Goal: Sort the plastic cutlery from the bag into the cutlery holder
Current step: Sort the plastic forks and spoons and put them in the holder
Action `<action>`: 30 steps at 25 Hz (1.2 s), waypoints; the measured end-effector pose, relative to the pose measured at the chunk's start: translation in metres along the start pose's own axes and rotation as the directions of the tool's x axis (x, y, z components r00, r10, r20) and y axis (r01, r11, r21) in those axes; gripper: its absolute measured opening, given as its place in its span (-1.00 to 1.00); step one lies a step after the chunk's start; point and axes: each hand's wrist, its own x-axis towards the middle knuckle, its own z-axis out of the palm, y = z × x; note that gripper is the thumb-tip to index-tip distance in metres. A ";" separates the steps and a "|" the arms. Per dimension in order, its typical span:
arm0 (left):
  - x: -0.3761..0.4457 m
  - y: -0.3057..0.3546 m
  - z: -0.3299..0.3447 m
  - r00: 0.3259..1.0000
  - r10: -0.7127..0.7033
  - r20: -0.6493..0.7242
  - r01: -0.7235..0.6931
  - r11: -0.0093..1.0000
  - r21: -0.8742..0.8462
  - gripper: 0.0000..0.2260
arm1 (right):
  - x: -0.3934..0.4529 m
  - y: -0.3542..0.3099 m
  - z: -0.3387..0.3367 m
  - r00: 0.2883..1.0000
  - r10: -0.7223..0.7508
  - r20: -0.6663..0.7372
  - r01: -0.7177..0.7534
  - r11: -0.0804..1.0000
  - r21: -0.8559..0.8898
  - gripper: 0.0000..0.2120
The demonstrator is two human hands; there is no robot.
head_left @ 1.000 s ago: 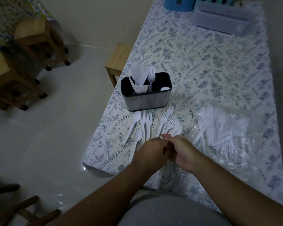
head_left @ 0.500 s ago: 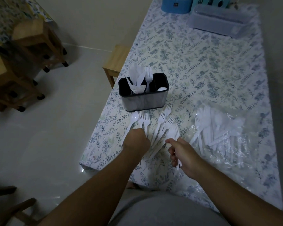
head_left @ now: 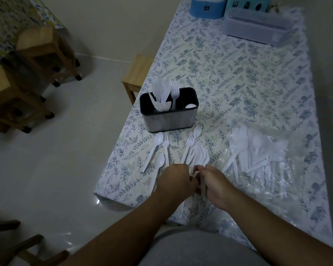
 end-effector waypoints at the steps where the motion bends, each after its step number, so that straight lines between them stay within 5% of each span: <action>1: -0.001 0.003 0.001 0.999 0.035 -0.004 -0.035 0.999 0.004 -0.75 | 0.001 0.001 0.002 1.000 0.011 0.026 -0.012 0.999 0.033 -0.78; 10: -0.005 0.001 -0.003 0.979 0.205 0.006 -0.204 0.974 -0.099 -0.82 | 0.001 0.004 0.003 0.996 0.004 0.091 -0.006 1.000 0.024 -0.77; 13: 0.001 -0.016 -0.008 0.996 -0.015 -0.088 -0.004 0.977 -0.212 -0.84 | 0.001 0.005 -0.001 0.997 -0.025 0.079 0.025 1.000 0.006 -0.77; 17: 0.021 -0.045 -0.005 0.959 -0.243 -0.144 0.224 0.965 -0.135 -0.78 | -0.004 0.008 -0.008 1.000 -0.029 0.000 0.029 0.993 -0.116 -0.70; 20: 0.031 -0.045 -0.002 0.968 -0.221 -0.115 0.211 0.973 -0.093 -0.82 | -0.006 0.005 -0.011 1.000 0.016 -0.010 -0.017 0.995 -0.095 -0.53; 25: 0.023 -0.038 -0.003 0.972 -0.209 -0.110 0.186 0.963 -0.193 -0.73 | -0.006 0.004 -0.015 1.000 -0.004 0.003 0.004 0.997 0.077 -0.62; 30: -0.011 0.000 0.003 0.996 0.009 -0.083 -0.040 0.927 -0.373 -0.69 | -0.004 0.004 -0.014 1.000 0.003 -0.007 -0.002 0.997 0.082 -0.64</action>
